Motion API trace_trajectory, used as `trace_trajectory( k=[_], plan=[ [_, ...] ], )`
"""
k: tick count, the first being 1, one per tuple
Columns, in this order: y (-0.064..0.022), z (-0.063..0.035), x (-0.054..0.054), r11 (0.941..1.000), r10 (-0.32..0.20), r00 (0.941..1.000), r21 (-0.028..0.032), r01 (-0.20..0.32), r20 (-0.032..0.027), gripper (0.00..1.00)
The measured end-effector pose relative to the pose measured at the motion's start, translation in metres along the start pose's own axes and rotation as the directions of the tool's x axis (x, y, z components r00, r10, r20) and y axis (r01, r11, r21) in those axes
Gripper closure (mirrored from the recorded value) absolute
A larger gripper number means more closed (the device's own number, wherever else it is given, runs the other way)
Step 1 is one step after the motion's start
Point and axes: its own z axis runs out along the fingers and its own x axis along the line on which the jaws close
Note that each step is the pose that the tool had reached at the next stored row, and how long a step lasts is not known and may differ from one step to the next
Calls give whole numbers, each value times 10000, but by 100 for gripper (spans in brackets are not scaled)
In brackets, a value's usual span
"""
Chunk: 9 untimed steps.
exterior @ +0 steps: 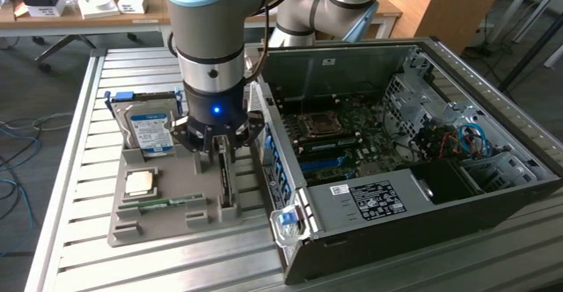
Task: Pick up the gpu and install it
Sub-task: 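Pick up the gpu and move the gpu toward the slot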
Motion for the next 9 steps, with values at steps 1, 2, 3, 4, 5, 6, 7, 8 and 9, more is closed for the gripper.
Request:
trace_trajectory(
  k=[1, 2, 3, 4, 5, 6, 7, 8, 9],
  plan=[
    [-2, 7, 0, 10000, 0, 10000, 1, 0, 0, 58],
    [-4, 16, -1, 10000, 0, 10000, 1, 0, -1, 58],
    [-5, 24, -1, 10000, 0, 10000, 0, 0, 0, 58],
    [-6, 25, 0, 10000, 0, 10000, 2, 0, -1, 58],
    [-6, 25, -1, 10000, 0, 10000, 2, 0, -1, 58],
    [-6, 25, 0, 10000, 0, 10000, 2, 0, -2, 58],
    [-6, 26, -7, 10000, -2, 10000, 1, 2, -1, 58],
    [-5, 27, -16, 10000, -2, 10000, 1, 2, 0, 58],
    [-5, 28, -21, 10000, -2, 10000, 0, 2, 0, 58]
  ],
)
